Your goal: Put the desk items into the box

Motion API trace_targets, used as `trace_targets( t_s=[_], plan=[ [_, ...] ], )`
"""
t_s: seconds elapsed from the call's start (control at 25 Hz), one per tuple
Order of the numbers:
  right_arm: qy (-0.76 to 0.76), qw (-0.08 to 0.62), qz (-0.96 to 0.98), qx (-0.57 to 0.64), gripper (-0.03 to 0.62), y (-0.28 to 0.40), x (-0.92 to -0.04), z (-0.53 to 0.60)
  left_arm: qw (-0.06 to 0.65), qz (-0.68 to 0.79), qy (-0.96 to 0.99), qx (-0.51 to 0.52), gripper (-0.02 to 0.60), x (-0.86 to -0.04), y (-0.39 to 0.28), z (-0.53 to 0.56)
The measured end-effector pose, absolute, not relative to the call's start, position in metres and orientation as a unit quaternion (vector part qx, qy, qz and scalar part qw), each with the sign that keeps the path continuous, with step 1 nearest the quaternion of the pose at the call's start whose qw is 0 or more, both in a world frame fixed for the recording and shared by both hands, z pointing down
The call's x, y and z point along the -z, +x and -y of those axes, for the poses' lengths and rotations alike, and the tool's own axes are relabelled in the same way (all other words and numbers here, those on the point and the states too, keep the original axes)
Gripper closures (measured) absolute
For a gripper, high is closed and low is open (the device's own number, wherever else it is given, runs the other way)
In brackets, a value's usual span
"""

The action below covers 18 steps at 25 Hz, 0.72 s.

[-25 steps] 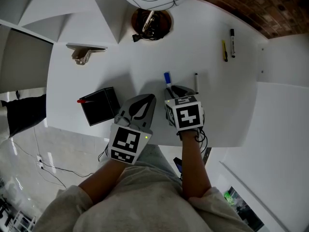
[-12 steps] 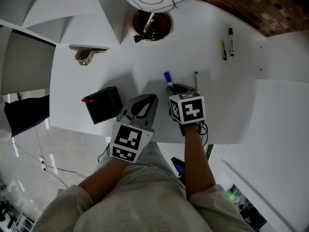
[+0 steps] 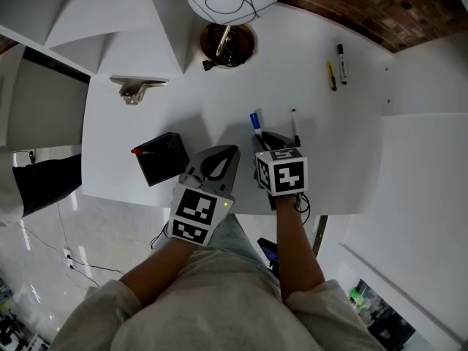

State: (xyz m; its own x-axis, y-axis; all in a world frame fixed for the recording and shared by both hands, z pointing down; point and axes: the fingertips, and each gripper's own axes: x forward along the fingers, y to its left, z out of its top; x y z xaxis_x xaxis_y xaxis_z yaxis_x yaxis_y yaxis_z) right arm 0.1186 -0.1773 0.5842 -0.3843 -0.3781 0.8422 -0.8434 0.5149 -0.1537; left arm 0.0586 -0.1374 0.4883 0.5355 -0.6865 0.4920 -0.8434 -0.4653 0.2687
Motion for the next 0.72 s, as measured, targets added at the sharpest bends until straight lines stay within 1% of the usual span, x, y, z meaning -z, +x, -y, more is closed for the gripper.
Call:
trace_targets(
  t_s=[0.36,0.72],
  plan=[
    [0.459,0.335,0.785,-0.248,0.520,0.131,-0.554,0.164,0.229,0.449,0.849,-0.159,0.575,-0.470,0.062,0.134],
    [0.489,0.281,0.802,-0.197,0.520,0.133,-0.500,0.170,0.212,0.444,0.856,-0.157,0.575,-0.448,0.071,0.131]
  ],
)
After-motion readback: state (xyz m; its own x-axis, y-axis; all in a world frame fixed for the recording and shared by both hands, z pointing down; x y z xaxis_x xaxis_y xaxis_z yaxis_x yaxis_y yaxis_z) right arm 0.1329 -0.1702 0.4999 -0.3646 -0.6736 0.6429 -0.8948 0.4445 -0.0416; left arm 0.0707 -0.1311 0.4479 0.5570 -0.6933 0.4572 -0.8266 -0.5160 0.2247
